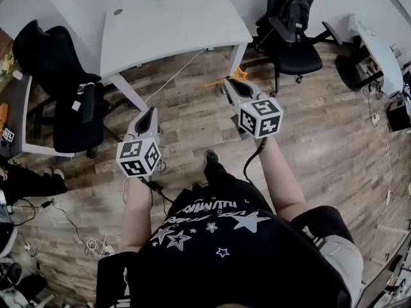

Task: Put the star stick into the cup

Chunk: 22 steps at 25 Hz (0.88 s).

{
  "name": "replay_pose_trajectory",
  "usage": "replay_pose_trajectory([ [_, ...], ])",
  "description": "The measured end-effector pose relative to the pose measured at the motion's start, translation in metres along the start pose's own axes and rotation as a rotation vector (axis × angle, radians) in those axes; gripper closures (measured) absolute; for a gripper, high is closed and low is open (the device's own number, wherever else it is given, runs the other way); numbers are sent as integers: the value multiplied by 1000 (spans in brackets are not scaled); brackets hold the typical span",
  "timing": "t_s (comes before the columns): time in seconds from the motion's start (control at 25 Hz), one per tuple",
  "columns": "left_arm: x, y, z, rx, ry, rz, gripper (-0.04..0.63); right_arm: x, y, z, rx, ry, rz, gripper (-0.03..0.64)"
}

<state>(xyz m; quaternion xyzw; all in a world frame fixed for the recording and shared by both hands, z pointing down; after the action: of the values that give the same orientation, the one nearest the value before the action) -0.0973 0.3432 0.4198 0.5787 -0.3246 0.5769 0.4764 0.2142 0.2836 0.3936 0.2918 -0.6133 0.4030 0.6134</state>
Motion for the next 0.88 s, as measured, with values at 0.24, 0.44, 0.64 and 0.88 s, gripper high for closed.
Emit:
replay_pose_trajectory([
  [0.24,3,2,21,-19,17,-5,592,6,-19,19,-16,-10,34,584],
  [0.44,-4,0,53,-43,19,6,592,-4,-45,45,-68,-36,43,584],
  [0.64,-16,1,90,-70,7,34,592,-16,-77,81,-101,-51,47,584],
  [0.88,-22,0,116,-93,-3,47,592,-18,-102,111,-133,-41,48,584],
])
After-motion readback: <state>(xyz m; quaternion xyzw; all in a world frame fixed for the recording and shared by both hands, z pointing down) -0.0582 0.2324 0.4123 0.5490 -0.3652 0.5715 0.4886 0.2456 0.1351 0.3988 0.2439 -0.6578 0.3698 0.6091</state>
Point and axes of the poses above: the fingertips, and each gripper's own axes: z forward along the fingers, y to its left, x out of its underside, the point moved 10 cm from there along -z, backward along the fingers, and after that the axes turned 9 degrees about -y, right-handed, at the moved point
